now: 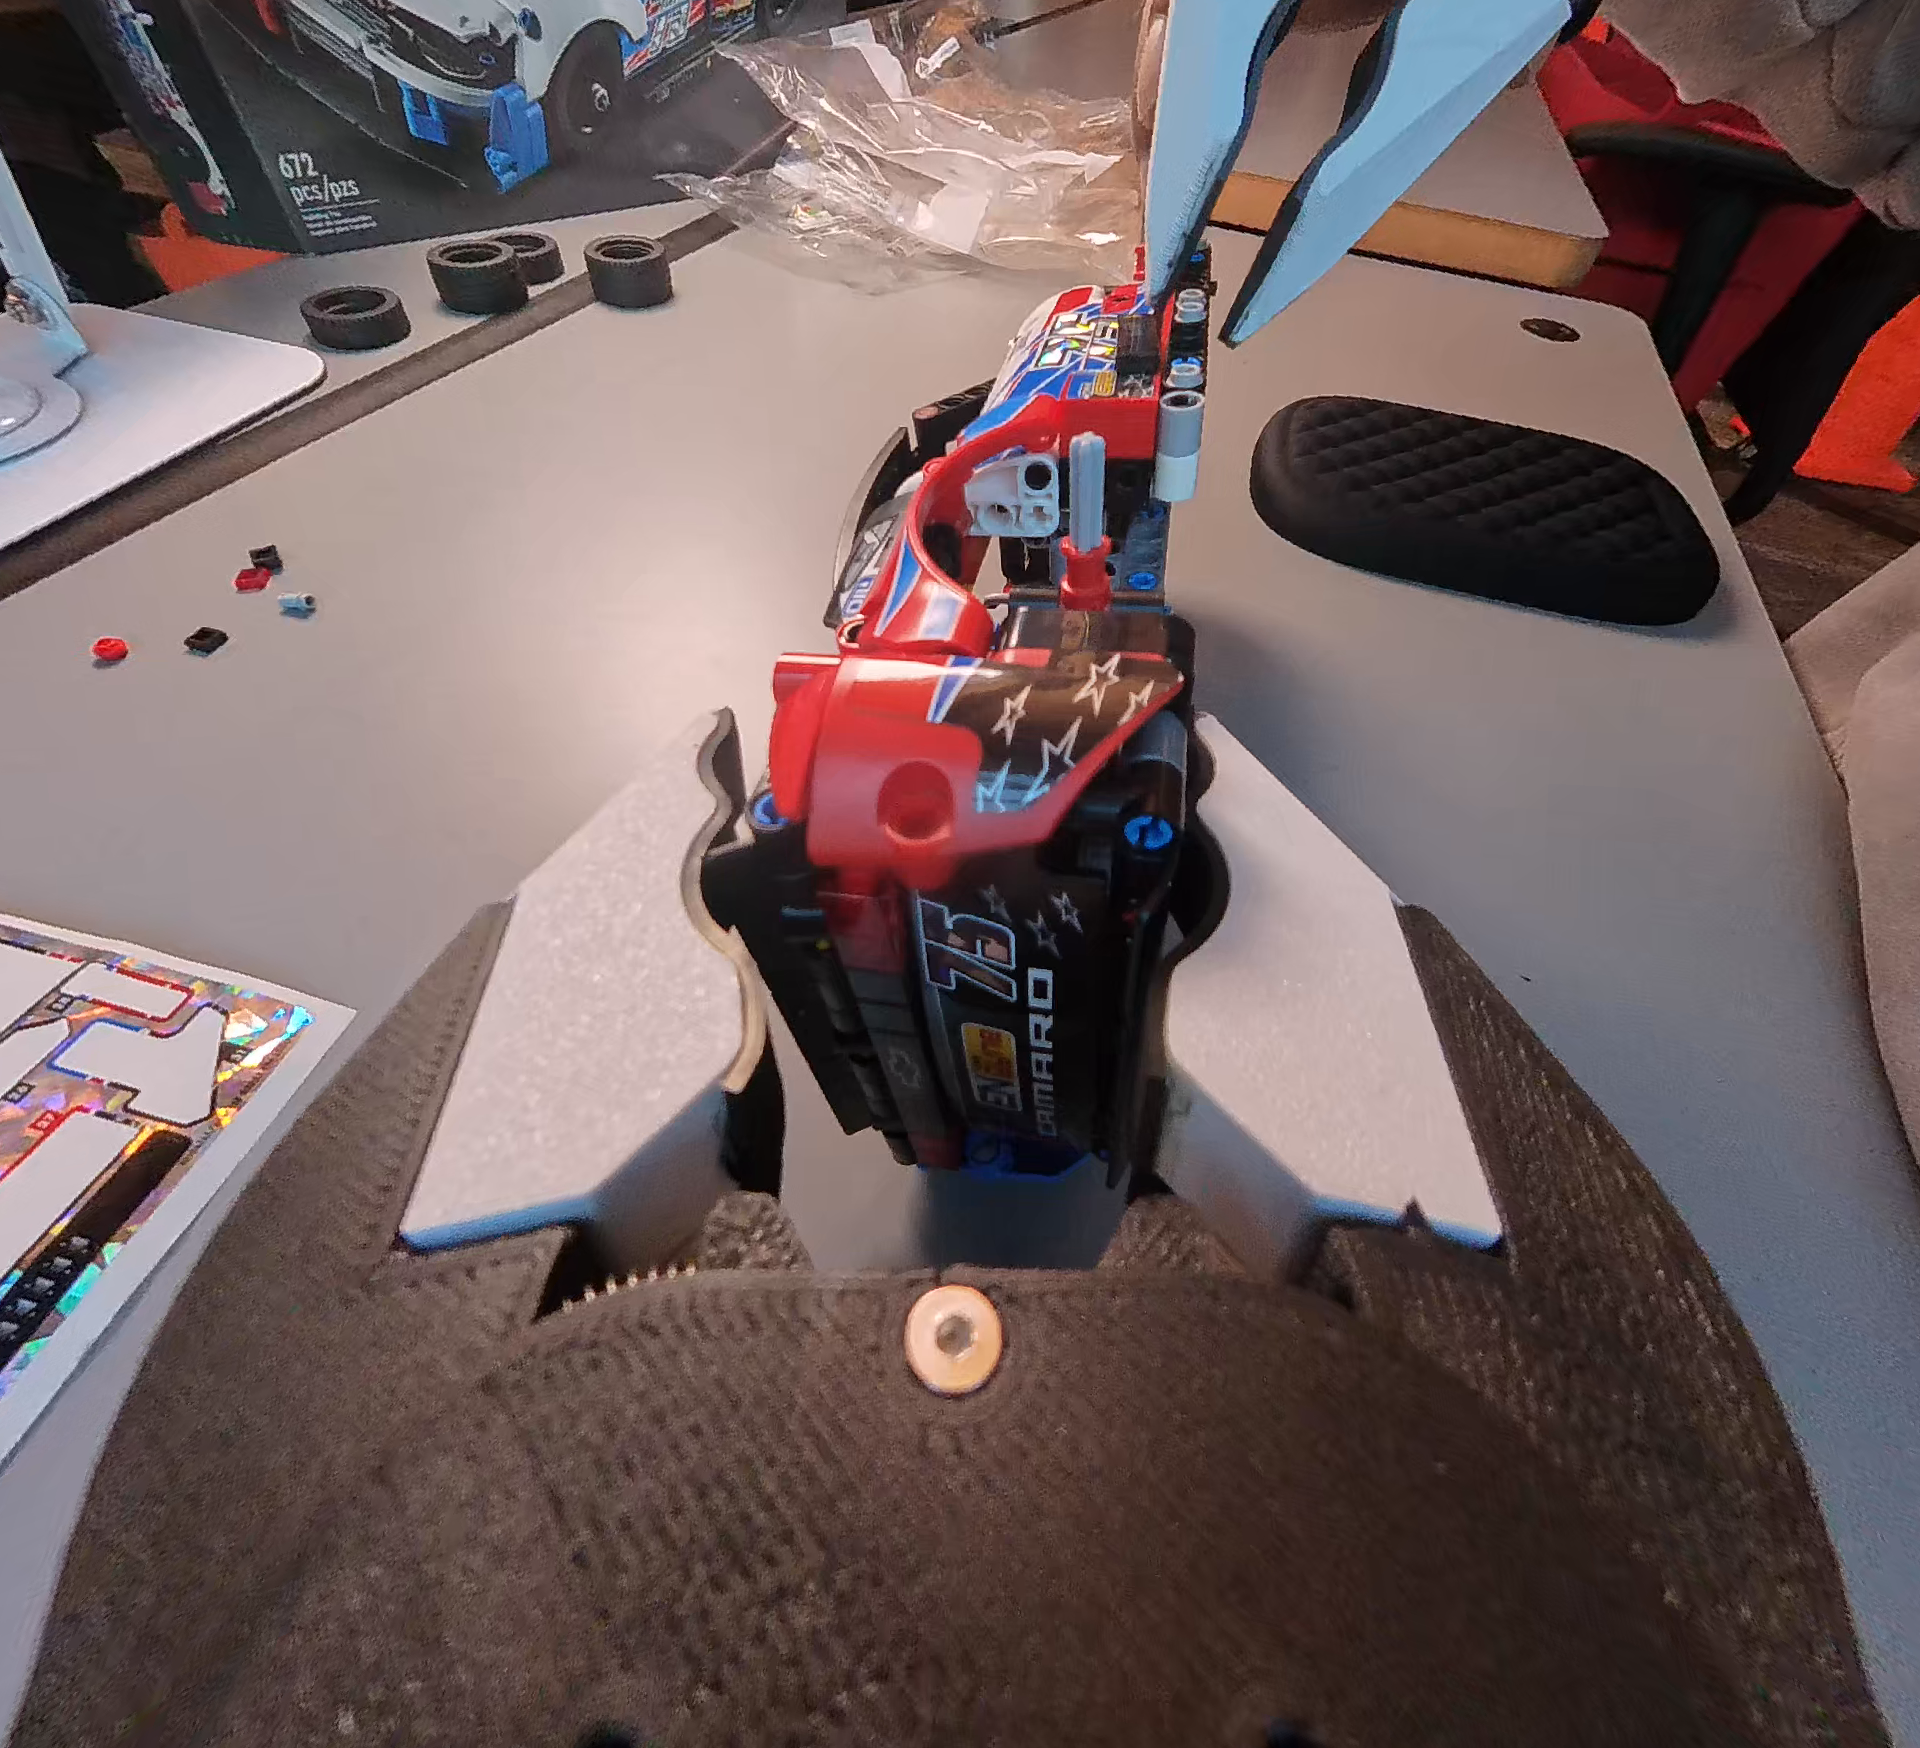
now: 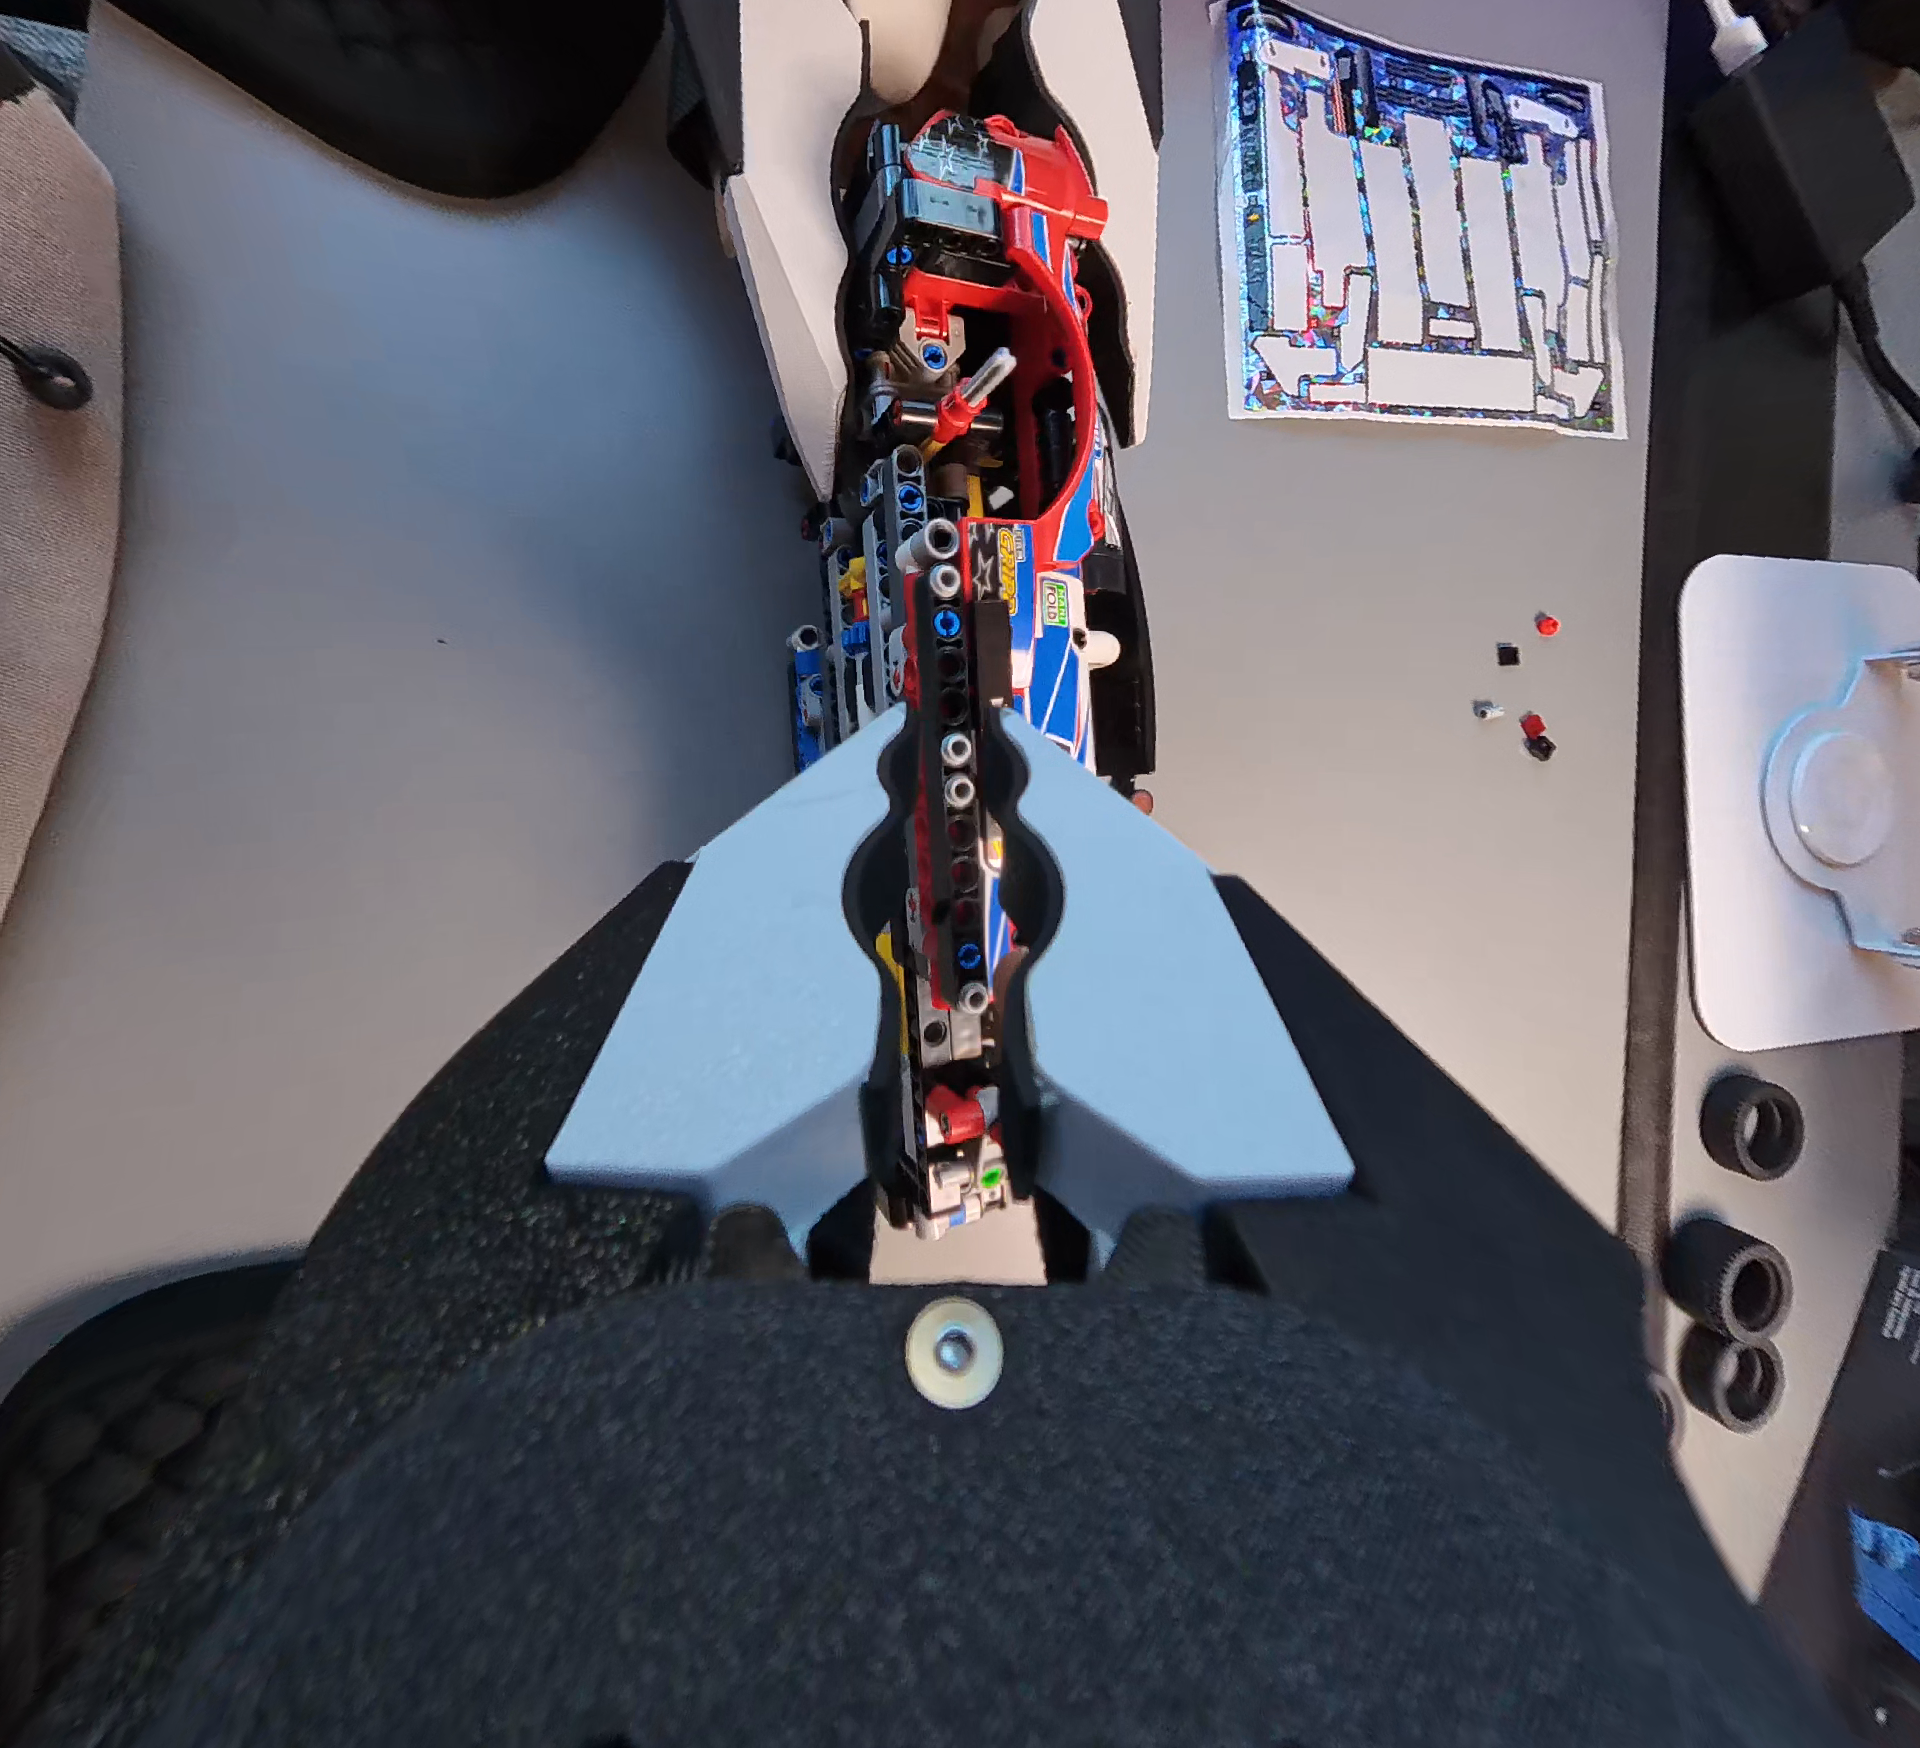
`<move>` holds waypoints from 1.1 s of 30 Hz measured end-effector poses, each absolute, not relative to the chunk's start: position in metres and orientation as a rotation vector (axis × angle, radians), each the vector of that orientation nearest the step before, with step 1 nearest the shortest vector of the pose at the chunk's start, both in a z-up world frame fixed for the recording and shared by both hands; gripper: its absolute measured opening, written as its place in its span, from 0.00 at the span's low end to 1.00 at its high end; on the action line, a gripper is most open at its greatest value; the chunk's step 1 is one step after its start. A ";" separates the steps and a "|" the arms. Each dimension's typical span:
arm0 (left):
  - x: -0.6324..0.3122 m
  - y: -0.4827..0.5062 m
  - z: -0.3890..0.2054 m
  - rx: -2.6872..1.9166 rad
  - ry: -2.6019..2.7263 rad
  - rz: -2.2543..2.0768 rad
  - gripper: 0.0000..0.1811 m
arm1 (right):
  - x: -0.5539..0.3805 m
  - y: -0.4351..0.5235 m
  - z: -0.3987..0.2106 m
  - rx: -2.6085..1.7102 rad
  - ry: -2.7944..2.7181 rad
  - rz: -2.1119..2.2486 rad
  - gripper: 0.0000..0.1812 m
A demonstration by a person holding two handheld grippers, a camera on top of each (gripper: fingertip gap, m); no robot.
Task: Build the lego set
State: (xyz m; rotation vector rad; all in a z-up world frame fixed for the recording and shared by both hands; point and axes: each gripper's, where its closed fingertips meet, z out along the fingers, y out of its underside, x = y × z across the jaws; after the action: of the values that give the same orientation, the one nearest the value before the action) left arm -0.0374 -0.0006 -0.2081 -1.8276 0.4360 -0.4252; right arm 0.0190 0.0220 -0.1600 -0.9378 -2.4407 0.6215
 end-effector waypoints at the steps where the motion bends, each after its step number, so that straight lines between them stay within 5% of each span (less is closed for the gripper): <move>1: -0.037 -0.001 -0.208 -1.826 0.438 -0.425 0.45 | 0.019 0.021 -0.160 -0.942 -2.450 0.642 0.04; 33: -0.031 -0.006 -0.205 -1.788 0.546 -0.311 0.45 | 0.023 0.010 -0.151 -1.088 -2.835 0.856 0.02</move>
State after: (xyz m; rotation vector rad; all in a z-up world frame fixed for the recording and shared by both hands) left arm -0.0311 -0.0059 -0.2054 -1.7882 0.5456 -0.3107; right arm 0.0232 0.0096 -0.1510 -1.0877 -2.8346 0.8558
